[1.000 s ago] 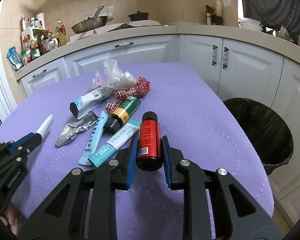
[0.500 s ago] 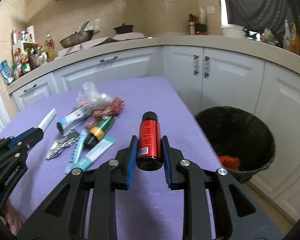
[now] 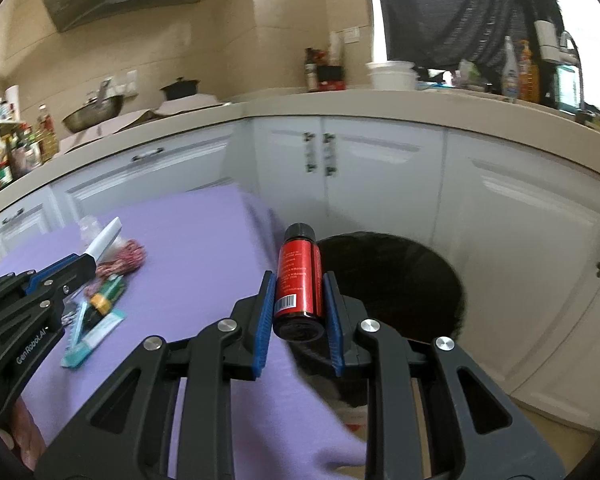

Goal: Collect trash
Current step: 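Carry the white tube and red can over the bin and release both, then grasp the foil wrapper with the left tool while the right tool grasps the teal tube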

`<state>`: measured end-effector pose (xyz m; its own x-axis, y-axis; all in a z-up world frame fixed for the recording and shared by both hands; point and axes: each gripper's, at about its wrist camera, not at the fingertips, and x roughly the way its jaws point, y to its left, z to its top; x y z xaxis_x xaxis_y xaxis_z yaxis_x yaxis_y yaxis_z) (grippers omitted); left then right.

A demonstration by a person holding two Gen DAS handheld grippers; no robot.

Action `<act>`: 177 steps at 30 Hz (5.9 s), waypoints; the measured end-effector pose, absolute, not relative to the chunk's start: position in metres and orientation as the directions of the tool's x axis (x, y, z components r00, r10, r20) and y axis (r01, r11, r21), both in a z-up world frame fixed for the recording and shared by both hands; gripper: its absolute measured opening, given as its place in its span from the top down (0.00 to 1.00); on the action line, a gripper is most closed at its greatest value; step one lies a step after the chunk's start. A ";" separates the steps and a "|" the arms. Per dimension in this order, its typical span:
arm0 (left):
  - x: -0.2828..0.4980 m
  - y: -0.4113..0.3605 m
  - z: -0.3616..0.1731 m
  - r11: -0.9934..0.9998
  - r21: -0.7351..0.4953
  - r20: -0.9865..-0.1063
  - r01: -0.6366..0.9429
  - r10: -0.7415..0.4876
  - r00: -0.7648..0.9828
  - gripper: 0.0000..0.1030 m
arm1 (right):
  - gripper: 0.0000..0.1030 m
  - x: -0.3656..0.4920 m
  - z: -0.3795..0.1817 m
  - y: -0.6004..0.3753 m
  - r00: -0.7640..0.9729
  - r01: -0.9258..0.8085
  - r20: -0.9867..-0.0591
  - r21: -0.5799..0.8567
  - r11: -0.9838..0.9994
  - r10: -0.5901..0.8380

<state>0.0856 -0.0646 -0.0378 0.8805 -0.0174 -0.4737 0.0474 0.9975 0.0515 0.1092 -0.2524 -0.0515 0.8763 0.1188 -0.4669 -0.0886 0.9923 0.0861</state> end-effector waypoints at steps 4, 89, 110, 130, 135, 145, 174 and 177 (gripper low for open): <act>0.097 -0.088 -0.037 0.995 0.054 -0.474 0.083 -0.048 0.879 0.85 | 0.77 0.115 -0.049 -0.273 0.885 -0.050 -0.457 0.087 0.995 0.085; 0.149 -0.118 -0.033 0.997 0.072 -0.474 0.035 0.004 0.880 0.32 | 0.34 0.163 -0.057 -0.305 0.884 0.034 -0.466 0.117 0.993 0.025; 0.069 0.022 -0.053 0.961 0.157 -0.492 -0.228 0.276 0.826 0.29 | 0.30 0.118 -0.068 -0.147 0.800 -0.281 -0.513 0.136 0.950 0.311; 0.040 0.085 -0.070 0.941 0.121 -0.528 -0.317 0.332 0.782 0.29 | 0.56 0.099 -0.100 -0.065 0.680 -0.392 -0.652 0.063 0.918 0.335; 0.040 0.087 -0.070 0.942 0.111 -0.531 -0.316 0.325 0.783 0.29 | 0.63 0.098 -0.102 -0.071 0.680 -0.377 -0.660 0.060 0.924 0.319; 0.047 0.071 -0.069 0.959 0.105 -0.545 -0.262 0.276 0.792 0.29 | 0.82 0.101 -0.102 -0.078 0.679 -0.383 -0.653 0.075 0.921 0.335; 0.063 0.038 -0.086 0.983 0.170 -0.621 -0.072 0.163 0.766 0.71 | 0.84 0.103 -0.100 -0.119 0.708 -0.345 -0.614 0.130 0.930 0.349; 0.057 0.041 -0.082 0.985 0.146 -0.611 -0.089 0.161 0.775 0.71 | 0.84 0.103 -0.099 -0.121 0.715 -0.340 -0.610 0.124 0.932 0.342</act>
